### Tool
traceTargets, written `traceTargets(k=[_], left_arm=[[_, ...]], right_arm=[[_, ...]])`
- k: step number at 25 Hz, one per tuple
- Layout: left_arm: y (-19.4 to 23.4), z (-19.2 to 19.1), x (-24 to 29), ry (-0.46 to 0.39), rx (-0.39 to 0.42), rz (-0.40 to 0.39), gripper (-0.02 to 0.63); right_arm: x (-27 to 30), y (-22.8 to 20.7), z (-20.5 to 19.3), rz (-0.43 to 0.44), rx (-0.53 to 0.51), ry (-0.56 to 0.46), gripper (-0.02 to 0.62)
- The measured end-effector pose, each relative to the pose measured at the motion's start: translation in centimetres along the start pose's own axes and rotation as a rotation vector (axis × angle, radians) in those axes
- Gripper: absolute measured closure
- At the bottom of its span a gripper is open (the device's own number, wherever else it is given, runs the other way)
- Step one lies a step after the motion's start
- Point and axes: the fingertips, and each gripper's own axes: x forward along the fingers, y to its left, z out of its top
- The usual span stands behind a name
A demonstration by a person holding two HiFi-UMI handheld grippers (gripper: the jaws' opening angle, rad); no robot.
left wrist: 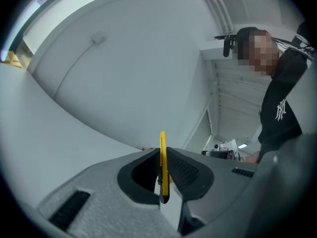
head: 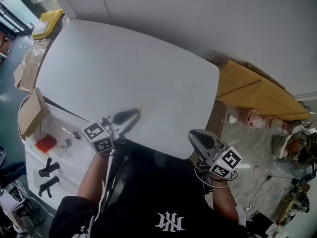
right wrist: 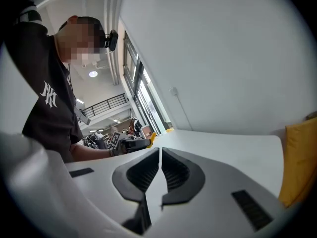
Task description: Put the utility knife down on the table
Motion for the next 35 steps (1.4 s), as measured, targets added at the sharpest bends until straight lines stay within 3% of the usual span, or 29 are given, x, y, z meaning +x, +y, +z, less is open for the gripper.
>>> traceTargets(k=[4, 8, 12, 14, 18, 22, 29, 35], left_arm=[[3.7, 0.0, 2.9, 0.01, 0.022, 0.091, 0.566], [6.1, -0.2, 5.1, 0.035, 0.074, 0.173, 0.566], [10.4, -2.5, 6.2, 0.12, 0.176, 0.278, 0.566], [12.6, -3.4, 6.7, 0.15, 0.22, 0.32, 0.566], [17.5, -6.6, 5.7, 0.359, 0.286, 0.479, 0.566], [20.9, -8.5, 4.3, 0.514, 0.378, 0.579, 0.566], [24.3, -10.7, 3.3, 0.708, 0.459, 0.693, 0.566], [25.7, -11.6, 2.9, 0.801, 0.485, 0.727, 0.566]], right_arm=[[3.0, -3.9, -0.2, 0.119, 0.04, 0.028, 0.589], [6.6, -7.1, -0.7, 0.239, 0.014, 0.049, 0.589], [9.9, -11.1, -1.7, 0.312, 0.005, 0.034, 0.589], [11.4, -13.0, -2.5, 0.328, 0.011, 0.029, 0.589], [13.6, -15.4, -4.3, 0.357, 0.029, 0.02, 0.589], [15.0, -16.2, -5.9, 0.364, 0.055, 0.008, 0.589], [15.4, -16.4, -6.9, 0.389, 0.046, -0.024, 0.589], [15.1, -15.5, -7.2, 0.407, 0.037, -0.041, 0.589]])
